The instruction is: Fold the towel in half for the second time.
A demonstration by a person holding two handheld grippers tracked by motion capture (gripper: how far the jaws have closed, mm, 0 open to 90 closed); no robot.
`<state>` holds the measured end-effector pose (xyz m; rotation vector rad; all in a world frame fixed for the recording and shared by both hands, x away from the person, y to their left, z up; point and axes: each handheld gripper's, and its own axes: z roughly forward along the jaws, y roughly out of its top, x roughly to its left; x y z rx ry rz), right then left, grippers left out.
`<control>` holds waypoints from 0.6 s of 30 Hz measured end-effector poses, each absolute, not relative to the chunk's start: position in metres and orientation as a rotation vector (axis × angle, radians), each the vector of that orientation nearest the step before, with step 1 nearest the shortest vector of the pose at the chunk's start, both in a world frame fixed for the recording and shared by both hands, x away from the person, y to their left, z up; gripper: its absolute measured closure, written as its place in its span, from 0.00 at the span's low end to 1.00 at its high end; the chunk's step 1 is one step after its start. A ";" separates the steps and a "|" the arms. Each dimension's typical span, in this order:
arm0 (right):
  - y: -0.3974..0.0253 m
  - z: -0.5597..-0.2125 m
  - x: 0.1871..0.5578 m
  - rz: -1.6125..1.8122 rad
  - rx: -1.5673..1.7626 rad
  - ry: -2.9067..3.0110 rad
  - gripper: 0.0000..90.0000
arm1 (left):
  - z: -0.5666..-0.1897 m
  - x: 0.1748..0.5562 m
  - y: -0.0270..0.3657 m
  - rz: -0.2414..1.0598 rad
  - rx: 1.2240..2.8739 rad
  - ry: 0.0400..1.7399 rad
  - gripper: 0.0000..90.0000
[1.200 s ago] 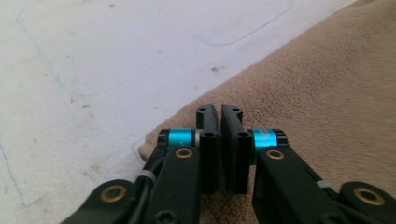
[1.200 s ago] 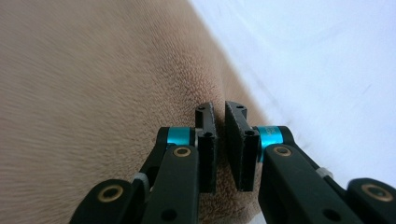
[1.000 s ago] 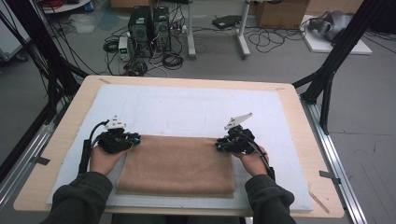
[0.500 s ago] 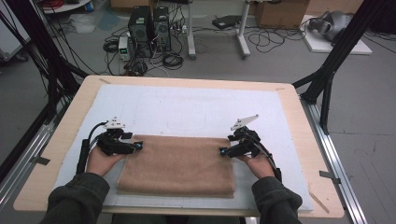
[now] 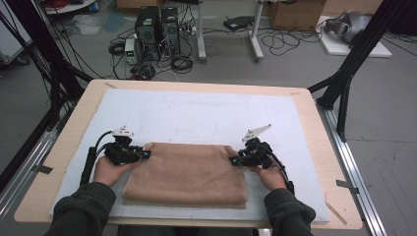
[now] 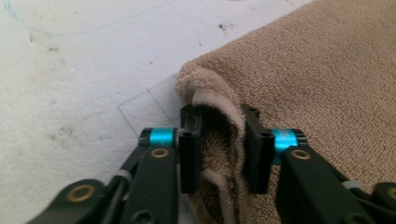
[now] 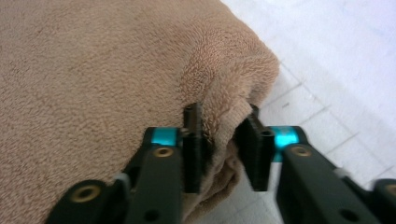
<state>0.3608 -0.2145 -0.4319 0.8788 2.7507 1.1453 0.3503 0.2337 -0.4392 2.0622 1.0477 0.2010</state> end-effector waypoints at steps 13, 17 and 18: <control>-0.218 -0.372 0.394 1.082 0.853 2.550 0.86 | -0.396 0.377 0.210 0.517 1.873 1.065 0.87; -0.219 -0.357 0.419 1.035 0.874 2.457 0.78 | -0.382 0.397 0.202 0.586 1.854 1.072 0.82; -0.219 -0.357 0.419 1.035 0.874 2.457 0.78 | -0.380 0.404 0.200 0.631 1.860 1.086 0.82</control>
